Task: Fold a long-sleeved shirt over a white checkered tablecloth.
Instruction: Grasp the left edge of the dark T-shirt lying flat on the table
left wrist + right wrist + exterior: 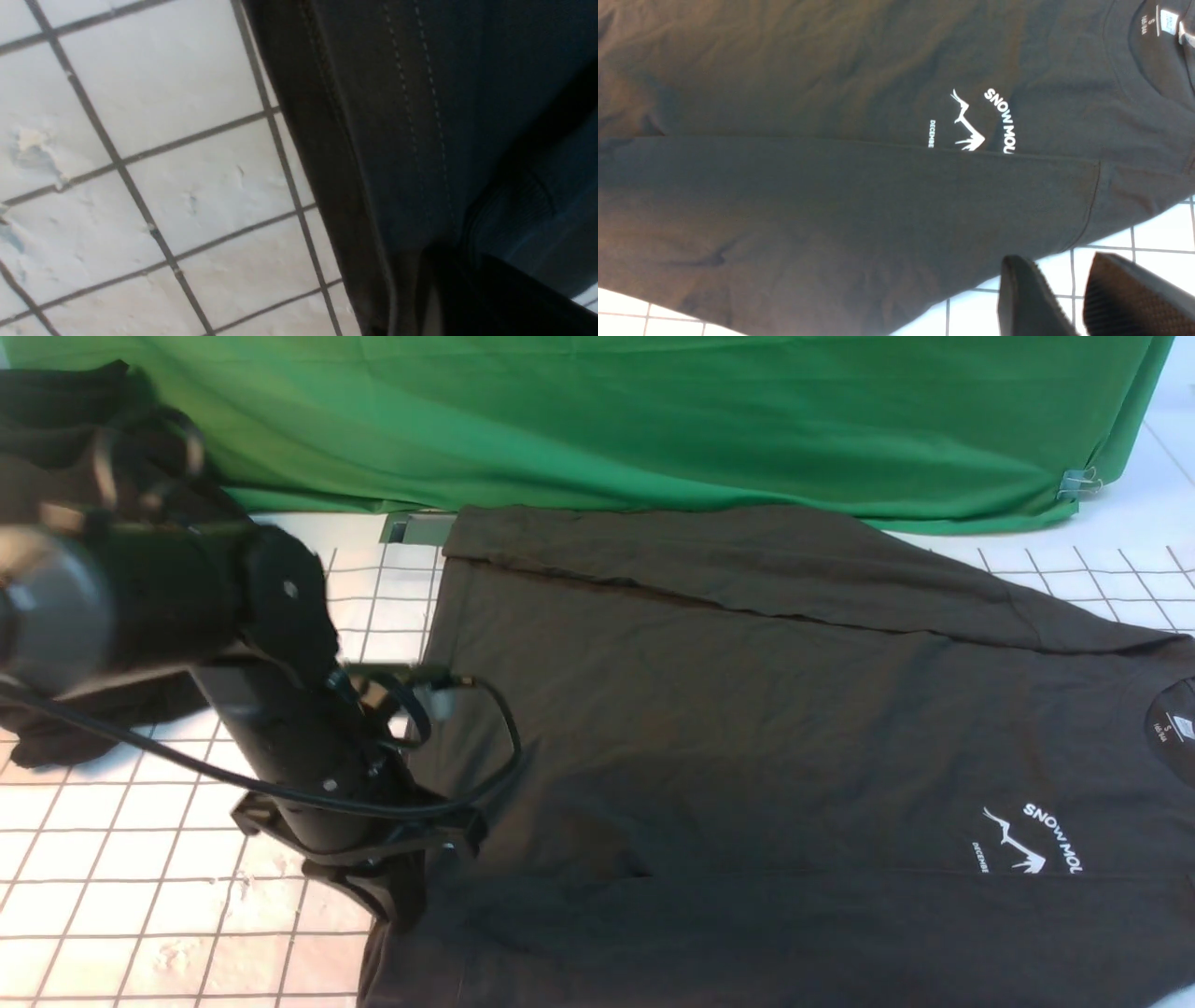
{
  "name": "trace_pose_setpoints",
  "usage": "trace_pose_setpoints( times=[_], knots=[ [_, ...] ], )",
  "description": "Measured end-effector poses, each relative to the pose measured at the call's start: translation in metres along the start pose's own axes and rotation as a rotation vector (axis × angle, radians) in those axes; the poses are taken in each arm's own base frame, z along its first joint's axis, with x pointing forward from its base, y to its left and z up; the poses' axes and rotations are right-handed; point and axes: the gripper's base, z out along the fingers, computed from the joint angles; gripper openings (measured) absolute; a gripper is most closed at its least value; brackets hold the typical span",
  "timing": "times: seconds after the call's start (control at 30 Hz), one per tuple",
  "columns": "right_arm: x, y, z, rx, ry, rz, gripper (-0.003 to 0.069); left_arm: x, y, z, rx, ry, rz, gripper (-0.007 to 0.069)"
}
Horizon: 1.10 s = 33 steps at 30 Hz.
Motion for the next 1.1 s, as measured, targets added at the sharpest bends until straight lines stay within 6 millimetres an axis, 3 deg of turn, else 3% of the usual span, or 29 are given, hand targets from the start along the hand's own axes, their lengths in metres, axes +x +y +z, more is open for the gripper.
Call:
trace_pose_setpoints(
  times=[0.2, 0.3, 0.4, 0.6, 0.7, 0.87, 1.1],
  knots=[
    [0.0, 0.0, 0.0, 0.0, -0.001, 0.005, 0.0197, 0.004, -0.008, -0.033, 0.027, -0.076, 0.004, 0.0019],
    [0.0, 0.0, 0.0, 0.0, -0.001, 0.0, 0.0199, 0.004, -0.008, -0.032, 0.029, -0.066, -0.001, 0.0019],
    [0.0, 0.0, 0.0, 0.0, -0.001, 0.0, 0.0202, 0.001, -0.006, -0.021, 0.025, -0.04, -0.01, 0.0019],
    [0.0, 0.0, 0.0, 0.0, -0.001, 0.0, 0.0211, -0.008, 0.005, 0.023, -0.01, 0.064, -0.029, 0.002],
    [0.0, 0.0, 0.0, 0.0, -0.001, 0.0, 0.0215, -0.009, 0.007, 0.031, -0.023, 0.088, -0.027, 0.0026],
    [0.0, 0.0, 0.0, 0.0, -0.002, 0.0, 0.0221, -0.01, 0.008, 0.031, -0.03, 0.088, -0.024, 0.0086],
    [0.0, 0.0, 0.0, 0.0, -0.005, 0.0, 0.0229, -0.016, 0.004, 0.019, -0.021, 0.052, -0.021, 0.0268]
  ],
)
